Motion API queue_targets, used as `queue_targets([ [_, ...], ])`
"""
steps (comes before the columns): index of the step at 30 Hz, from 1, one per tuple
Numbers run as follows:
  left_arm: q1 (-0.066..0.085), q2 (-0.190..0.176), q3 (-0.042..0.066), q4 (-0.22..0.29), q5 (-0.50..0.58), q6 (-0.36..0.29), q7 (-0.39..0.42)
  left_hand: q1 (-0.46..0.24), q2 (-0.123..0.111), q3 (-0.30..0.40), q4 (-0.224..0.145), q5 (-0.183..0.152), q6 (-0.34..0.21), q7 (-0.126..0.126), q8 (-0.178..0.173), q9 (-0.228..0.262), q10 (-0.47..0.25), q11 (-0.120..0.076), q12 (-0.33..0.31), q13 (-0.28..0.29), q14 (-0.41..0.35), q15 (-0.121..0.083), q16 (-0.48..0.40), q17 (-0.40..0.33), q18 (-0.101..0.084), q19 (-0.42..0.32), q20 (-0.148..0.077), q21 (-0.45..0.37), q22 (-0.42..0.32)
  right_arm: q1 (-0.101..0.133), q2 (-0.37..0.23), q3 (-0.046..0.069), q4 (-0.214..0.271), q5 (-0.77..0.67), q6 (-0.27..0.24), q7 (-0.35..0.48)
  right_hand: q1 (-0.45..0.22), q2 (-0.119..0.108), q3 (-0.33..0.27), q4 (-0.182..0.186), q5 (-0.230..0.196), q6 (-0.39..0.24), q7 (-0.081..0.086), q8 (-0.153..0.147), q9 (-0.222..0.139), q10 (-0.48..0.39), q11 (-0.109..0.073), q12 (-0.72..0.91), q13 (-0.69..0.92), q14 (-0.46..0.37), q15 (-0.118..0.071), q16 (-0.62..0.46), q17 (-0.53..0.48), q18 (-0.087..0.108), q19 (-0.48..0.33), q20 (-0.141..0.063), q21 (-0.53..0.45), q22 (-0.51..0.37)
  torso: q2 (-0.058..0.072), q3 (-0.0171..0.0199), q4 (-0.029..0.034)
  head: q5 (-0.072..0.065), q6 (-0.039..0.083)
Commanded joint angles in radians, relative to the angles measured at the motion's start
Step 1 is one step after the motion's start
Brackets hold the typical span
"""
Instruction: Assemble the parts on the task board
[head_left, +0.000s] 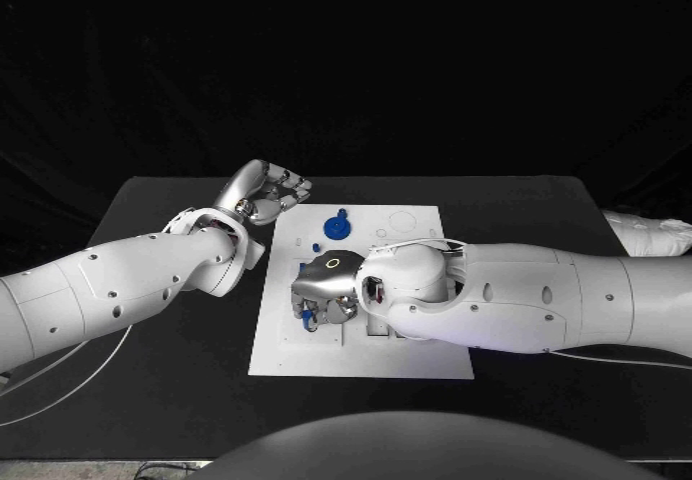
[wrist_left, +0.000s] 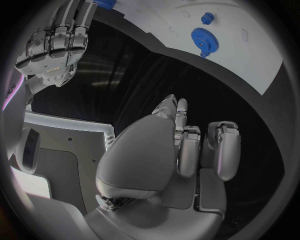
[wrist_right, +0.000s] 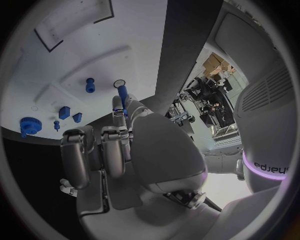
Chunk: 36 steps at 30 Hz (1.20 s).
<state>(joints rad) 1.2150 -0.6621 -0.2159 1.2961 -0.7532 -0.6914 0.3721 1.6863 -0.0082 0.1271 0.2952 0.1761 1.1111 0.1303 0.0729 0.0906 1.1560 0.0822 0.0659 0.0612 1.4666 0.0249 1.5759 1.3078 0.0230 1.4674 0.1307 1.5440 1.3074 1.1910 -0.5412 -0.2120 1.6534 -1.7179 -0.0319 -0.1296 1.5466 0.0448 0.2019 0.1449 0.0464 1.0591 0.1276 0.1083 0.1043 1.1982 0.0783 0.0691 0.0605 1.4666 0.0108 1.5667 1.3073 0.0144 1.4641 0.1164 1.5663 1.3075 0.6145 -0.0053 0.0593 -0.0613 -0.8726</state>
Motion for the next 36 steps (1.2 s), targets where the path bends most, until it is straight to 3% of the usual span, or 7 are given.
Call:
queue_targets([
  [1, 0.001, 0.001, 0.001, 0.003, -0.004, 0.009, 0.013, 0.001, 0.000, 0.006, -0.002, -0.004, 0.003, 0.001, -0.005, 0.000, 0.001, 0.003, -0.005, -0.001, 0.104, -0.004, -0.005, 0.263, -0.017, 0.086, -0.005, 0.003, 0.255, -0.002, 0.003, 0.000, -0.002, -0.028, 0.032, 0.014, 0.003, -0.004, 0.005, 0.000, 0.003, 0.004, 0.006, 0.002, 0.001, -0.007, 0.003, -0.007, -0.001, 0.104, 0.006, 0.004, 0.263, -0.014, 0.107, 0.006, 0.004, 0.263, 0.000, 0.0001, 0.0001, -0.001, 0.000],
  [9, 0.001, 0.002, 0.001, 0.003, -0.004, 0.010, 0.013, 0.001, 0.000, 0.006, -0.002, -0.004, 0.003, 0.001, -0.005, 0.000, 0.001, 0.003, -0.005, -0.001, 0.104, -0.004, -0.005, 0.263, -0.017, 0.086, -0.005, 0.003, 0.255, -0.005, 0.006, -0.001, -0.007, -0.030, 0.037, 0.016, 0.003, -0.005, 0.005, 0.000, 0.003, 0.004, 0.006, 0.001, 0.000, -0.008, 0.003, -0.008, -0.001, 0.104, 0.005, 0.004, 0.263, -0.014, 0.107, 0.006, 0.004, 0.263, 0.001, -0.0005, 0.0005, -0.007, 0.000],
  [25, 0.001, 0.000, 0.001, 0.003, -0.005, 0.010, 0.013, 0.002, -0.001, 0.007, -0.003, -0.004, 0.002, 0.001, -0.006, 0.000, -0.001, 0.003, -0.005, -0.001, 0.104, -0.004, -0.005, 0.263, -0.017, 0.086, -0.005, 0.003, 0.255, -0.011, -0.005, -0.002, -0.006, -0.059, 0.018, 0.006, 0.005, -0.003, 0.010, -0.001, 0.003, 0.004, 0.005, 0.000, 0.000, -0.010, 0.002, -0.008, -0.001, 0.104, 0.003, 0.004, 0.263, -0.014, 0.107, 0.005, 0.004, 0.263, 0.002, 0.0000, 0.0025, -0.005, 0.000],
  [36, 0.001, -0.003, 0.001, 0.003, -0.006, 0.010, 0.010, 0.002, -0.001, 0.007, -0.003, -0.004, 0.002, 0.001, -0.006, 0.000, -0.001, 0.003, -0.005, -0.001, 0.104, -0.004, -0.005, 0.263, -0.017, 0.086, -0.005, 0.003, 0.255, -0.012, -0.018, -0.002, 0.009, -0.067, 0.017, -0.004, 0.006, -0.003, 0.011, -0.002, 0.003, 0.005, 0.005, 0.000, 0.000, -0.009, 0.002, -0.008, -0.001, 0.104, 0.003, 0.004, 0.263, -0.014, 0.107, 0.004, 0.004, 0.263, 0.001, 0.0000, 0.0006, -0.005, 0.000],
])
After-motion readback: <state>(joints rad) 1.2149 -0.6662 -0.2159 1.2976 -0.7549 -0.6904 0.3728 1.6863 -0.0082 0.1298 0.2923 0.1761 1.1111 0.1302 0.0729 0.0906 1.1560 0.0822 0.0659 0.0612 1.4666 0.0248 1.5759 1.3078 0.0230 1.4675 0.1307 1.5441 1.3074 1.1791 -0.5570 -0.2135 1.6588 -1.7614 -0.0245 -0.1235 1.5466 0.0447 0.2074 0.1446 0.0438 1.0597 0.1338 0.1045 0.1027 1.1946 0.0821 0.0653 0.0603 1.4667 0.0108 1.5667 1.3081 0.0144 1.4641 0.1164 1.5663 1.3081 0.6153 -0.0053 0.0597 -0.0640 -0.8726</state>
